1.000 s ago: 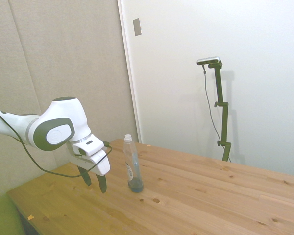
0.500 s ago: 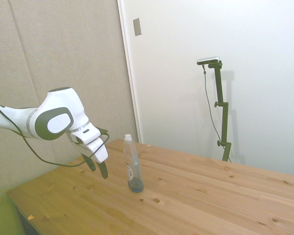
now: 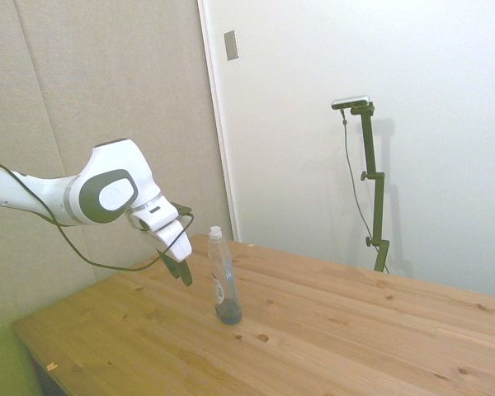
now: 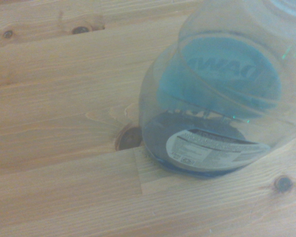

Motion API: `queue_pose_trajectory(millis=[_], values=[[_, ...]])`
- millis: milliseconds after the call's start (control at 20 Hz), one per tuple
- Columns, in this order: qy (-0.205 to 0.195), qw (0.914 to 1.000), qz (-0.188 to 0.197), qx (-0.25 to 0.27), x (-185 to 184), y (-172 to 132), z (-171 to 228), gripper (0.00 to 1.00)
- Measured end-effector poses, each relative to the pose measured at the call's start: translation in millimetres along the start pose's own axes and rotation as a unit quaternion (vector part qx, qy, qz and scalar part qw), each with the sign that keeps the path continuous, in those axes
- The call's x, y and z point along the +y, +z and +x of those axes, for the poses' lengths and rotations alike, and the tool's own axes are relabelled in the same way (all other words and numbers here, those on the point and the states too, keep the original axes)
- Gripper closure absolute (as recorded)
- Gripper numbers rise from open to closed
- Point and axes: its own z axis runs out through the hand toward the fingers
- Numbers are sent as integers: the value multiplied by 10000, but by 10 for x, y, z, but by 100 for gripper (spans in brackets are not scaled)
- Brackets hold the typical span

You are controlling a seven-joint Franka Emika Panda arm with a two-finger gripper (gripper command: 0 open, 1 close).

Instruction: Knock down the dish soap

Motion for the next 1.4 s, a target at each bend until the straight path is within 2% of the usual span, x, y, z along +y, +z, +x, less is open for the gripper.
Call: queue_pose_trajectory(millis=[550,850,1100,1400], values=[[201,9994,-101,267,-253,132,208,100],[469,9974,-9,547,-485,105,800,100],[720,9945,178,737,-758,237,1356,100],[729,9922,465,894,-1115,436,1596,100]])
